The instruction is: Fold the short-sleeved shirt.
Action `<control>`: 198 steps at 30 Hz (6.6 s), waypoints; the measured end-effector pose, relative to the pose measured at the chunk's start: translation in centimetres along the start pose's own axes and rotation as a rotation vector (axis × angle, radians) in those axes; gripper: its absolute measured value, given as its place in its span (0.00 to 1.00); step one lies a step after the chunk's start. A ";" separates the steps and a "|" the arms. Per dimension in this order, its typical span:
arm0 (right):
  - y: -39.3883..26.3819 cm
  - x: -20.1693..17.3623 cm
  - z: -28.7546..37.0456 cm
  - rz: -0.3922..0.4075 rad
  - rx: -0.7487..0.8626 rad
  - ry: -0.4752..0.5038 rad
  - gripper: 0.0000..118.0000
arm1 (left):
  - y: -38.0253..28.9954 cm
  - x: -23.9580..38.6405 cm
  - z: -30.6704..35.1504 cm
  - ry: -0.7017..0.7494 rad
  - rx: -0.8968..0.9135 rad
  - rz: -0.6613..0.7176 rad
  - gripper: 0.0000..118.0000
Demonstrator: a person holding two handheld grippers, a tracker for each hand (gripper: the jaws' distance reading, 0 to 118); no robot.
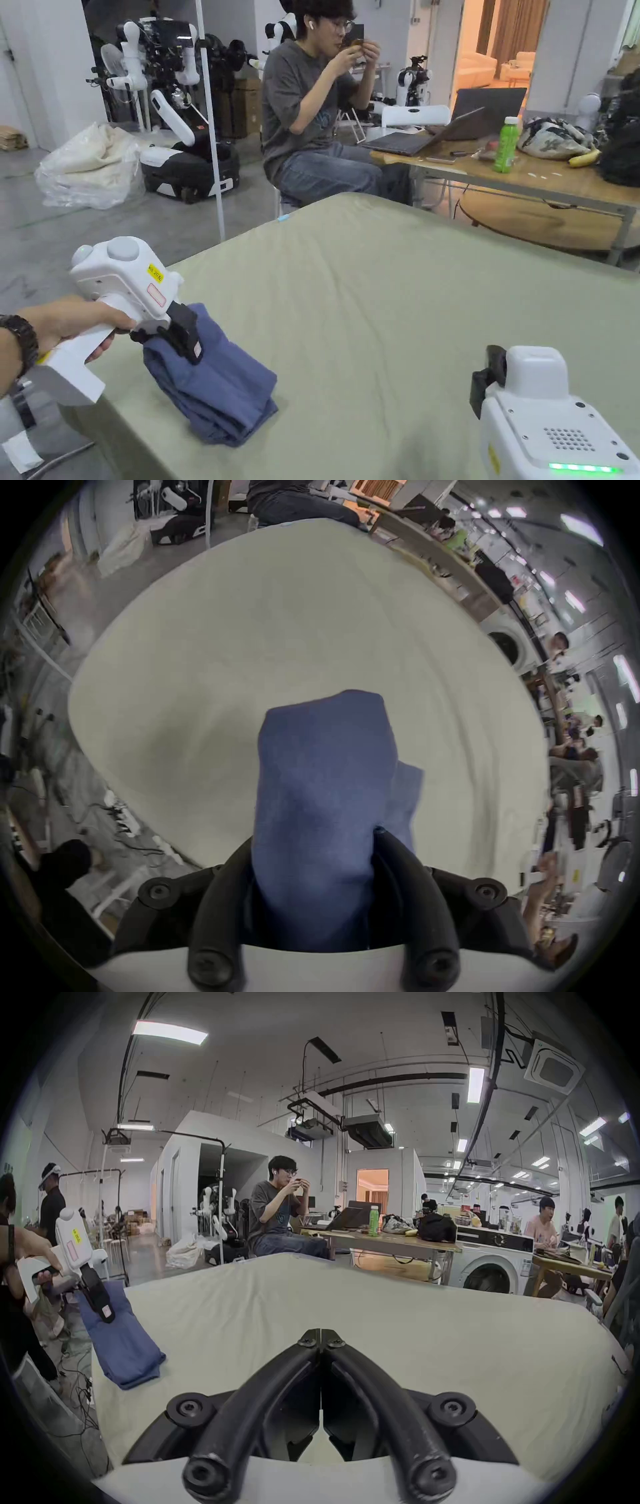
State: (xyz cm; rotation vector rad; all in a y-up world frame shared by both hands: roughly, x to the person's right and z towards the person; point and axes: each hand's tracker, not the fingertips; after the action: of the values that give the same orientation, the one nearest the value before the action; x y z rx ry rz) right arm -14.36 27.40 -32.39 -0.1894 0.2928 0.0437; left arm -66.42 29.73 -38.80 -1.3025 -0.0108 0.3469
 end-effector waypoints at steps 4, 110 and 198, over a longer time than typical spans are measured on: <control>-0.5 0.1 -0.5 0.008 -0.024 -0.009 0.00 | -0.6 -0.3 -2.6 0.089 -0.017 -0.006 0.21; -2.8 23.3 15.5 -0.142 0.048 -0.556 0.67 | -18.9 42.8 -8.0 -0.253 1.109 -0.410 0.73; -2.4 24.2 13.9 -0.296 -0.075 -0.582 0.67 | -18.8 42.3 -9.1 -0.139 1.098 -0.473 0.73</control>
State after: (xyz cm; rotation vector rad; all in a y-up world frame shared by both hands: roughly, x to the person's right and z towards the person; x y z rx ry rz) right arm 12.92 28.09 -25.94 -0.2832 -0.3189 -0.1826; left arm -19.87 27.85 -31.35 -0.1643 -0.2132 0.0013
